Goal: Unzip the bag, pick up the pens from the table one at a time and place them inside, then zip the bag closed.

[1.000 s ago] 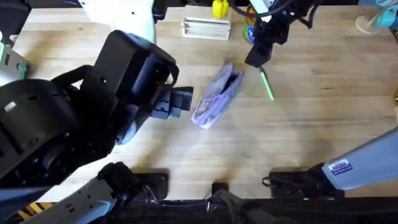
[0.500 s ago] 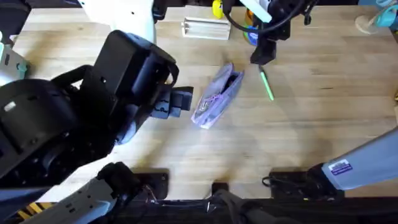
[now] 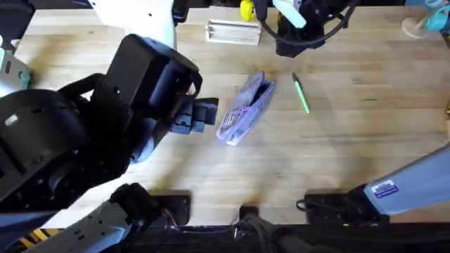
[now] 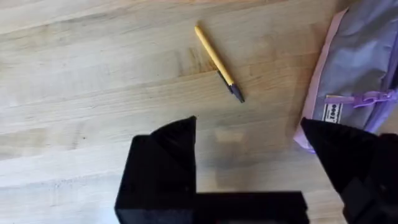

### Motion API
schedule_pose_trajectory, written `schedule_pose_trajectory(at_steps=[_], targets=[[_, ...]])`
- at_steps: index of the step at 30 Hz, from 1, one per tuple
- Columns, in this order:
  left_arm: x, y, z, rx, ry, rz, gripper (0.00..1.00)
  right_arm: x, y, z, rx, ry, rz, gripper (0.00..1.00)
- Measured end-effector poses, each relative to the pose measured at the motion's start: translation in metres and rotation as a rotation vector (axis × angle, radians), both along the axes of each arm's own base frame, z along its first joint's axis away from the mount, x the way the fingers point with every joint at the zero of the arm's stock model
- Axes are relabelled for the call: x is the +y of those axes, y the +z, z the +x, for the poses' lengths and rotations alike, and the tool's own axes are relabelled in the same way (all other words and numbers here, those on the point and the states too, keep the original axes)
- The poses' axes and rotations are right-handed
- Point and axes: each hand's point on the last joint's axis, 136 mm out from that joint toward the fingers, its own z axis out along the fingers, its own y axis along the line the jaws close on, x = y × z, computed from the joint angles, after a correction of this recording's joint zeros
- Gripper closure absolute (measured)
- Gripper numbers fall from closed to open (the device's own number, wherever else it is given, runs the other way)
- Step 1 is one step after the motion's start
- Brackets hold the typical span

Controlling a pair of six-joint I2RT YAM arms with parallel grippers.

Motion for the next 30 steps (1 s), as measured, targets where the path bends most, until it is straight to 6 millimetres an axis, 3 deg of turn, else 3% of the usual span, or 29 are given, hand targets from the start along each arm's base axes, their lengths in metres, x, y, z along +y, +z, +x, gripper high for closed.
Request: schedule_pose_trajectory(at_steps=[2,3,7,11,18,30], targets=[[0.0,0.0,0.0,0.0,0.0,0.0,0.008,0.002,-0.002,-0.012,0.026,0.084,0.0,0.968],[0.0,0.0,0.0,0.0,0.0,0.0,0.008,0.005,-0.003,-0.025,0.041,0.209,0.004,0.967],[0.0,0.0,0.0,0.0,0.0,0.0,0.007,0.008,-0.003,-0.032,0.029,0.318,0.007,0.967],[0.0,0.0,0.0,0.0,0.0,0.0,0.007,0.011,-0.008,-0.036,0.045,0.365,0.009,0.968],[0.0,0.0,0.0,0.0,0.0,0.0,0.007,0.016,-0.04,-0.044,0.158,0.407,-0.004,0.968],[0.0,0.0,0.0,0.0,0.0,0.0,0.007,0.041,-0.06,-0.062,0.233,0.486,-0.018,0.968]])
